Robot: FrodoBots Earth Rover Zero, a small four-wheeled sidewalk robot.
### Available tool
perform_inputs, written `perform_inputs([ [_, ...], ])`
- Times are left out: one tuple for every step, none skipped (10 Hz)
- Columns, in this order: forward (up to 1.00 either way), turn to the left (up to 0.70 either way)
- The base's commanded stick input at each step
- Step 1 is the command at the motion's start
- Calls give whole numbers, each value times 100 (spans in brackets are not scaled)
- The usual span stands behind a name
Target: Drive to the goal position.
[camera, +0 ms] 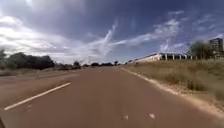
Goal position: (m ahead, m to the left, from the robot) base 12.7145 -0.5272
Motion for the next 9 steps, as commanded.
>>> perform_inputs([
  [100,0],
  [100,0],
  [100,0],
  [100,0],
  [100,0],
  [100,0],
  [100,0],
  [100,0],
  [100,0],
])
